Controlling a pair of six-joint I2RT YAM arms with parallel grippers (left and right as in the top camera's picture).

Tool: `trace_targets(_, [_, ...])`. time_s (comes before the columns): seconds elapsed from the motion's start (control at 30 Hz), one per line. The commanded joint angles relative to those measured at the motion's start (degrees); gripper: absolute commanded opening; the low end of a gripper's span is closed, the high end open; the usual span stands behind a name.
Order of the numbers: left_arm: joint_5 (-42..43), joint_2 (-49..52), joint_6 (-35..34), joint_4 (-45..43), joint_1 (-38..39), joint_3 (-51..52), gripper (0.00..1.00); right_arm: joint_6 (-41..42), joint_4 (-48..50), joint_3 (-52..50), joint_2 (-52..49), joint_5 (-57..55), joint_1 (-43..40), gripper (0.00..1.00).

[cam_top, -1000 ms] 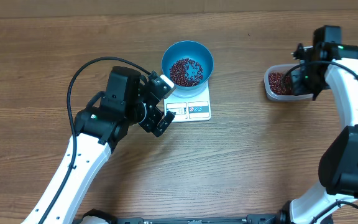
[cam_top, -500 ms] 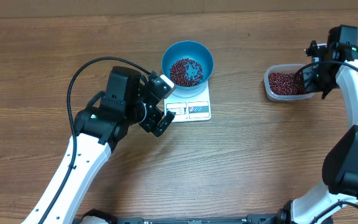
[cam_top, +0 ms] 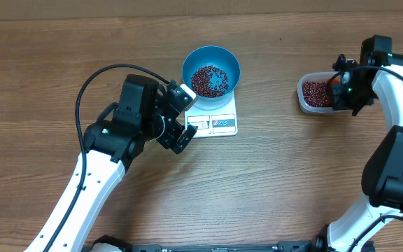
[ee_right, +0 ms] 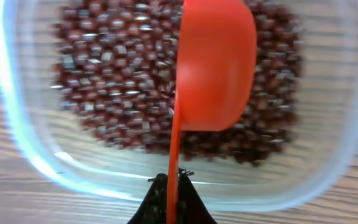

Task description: Scoop item into bowl and weigh 150g on scale

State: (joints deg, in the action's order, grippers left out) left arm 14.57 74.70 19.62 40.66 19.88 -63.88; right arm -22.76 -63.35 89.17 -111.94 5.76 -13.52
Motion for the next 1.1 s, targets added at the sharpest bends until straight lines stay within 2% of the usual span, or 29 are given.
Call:
trace_targets(0.0, [0.3,0.2,-0.5,-0.2,0.4,0.1,1.00,-0.5,-0.7,0.8,-0.1,6.7,-0.1,0.04])
trace_targets(0.4, [0.3,0.2,-0.5,-0.2,0.4,0.1,0.99,-0.4,-2.3,0.8,-1.6,14.0,-0.5,0.04])
trace_targets(1.07, [0.3,0.2,-0.5,-0.2,0.4,0.1,1.00,3.5,-4.3,0.8,-5.3,24.5,-6.1,0.04])
